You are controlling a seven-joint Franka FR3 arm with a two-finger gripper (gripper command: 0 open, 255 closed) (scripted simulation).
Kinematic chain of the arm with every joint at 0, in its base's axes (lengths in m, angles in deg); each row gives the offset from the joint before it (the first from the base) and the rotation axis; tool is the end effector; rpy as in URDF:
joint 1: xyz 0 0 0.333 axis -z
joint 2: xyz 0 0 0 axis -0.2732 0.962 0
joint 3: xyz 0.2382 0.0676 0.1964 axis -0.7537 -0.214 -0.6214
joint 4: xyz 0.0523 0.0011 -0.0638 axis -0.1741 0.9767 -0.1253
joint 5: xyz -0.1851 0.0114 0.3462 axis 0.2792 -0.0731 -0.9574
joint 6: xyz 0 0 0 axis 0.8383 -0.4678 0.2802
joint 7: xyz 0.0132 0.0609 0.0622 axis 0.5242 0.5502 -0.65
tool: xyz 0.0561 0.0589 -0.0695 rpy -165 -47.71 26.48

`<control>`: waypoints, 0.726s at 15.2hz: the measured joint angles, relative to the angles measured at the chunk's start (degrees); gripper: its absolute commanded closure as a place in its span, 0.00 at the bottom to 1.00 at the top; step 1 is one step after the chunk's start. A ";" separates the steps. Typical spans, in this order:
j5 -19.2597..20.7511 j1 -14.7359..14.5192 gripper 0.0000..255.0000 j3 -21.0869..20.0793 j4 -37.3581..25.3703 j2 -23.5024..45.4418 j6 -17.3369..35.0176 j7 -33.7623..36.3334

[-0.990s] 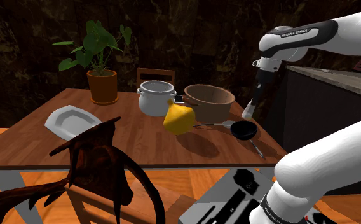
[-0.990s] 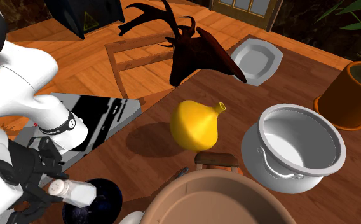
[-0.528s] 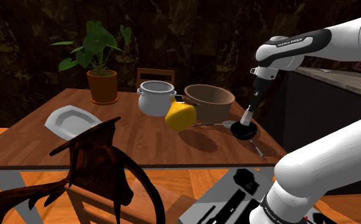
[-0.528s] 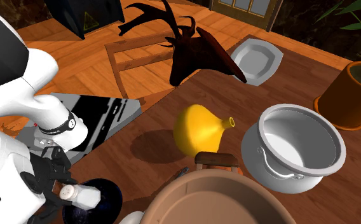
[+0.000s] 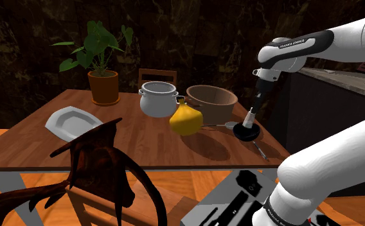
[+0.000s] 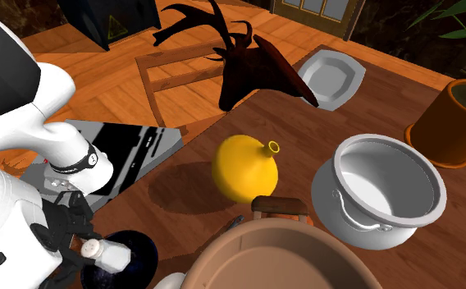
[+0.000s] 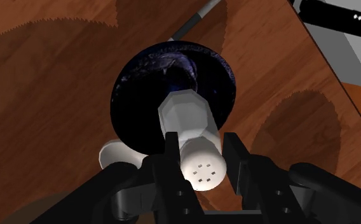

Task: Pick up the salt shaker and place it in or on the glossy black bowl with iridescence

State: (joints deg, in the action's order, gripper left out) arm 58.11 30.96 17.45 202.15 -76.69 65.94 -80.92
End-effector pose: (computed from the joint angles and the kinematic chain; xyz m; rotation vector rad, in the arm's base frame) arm 0.3016 -0.2954 0.4658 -3.0408 -0.2565 0.0015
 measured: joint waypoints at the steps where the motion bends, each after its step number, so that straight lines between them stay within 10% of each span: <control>1: 0.00 0.00 0.00 0.00 0.00 0.00 0.00 0.00; 11: -0.33 -0.16 0.00 -0.82 -6.03 -0.78 -6.67 0.10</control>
State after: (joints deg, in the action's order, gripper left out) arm 57.77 30.80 16.63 196.11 -77.47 59.27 -80.82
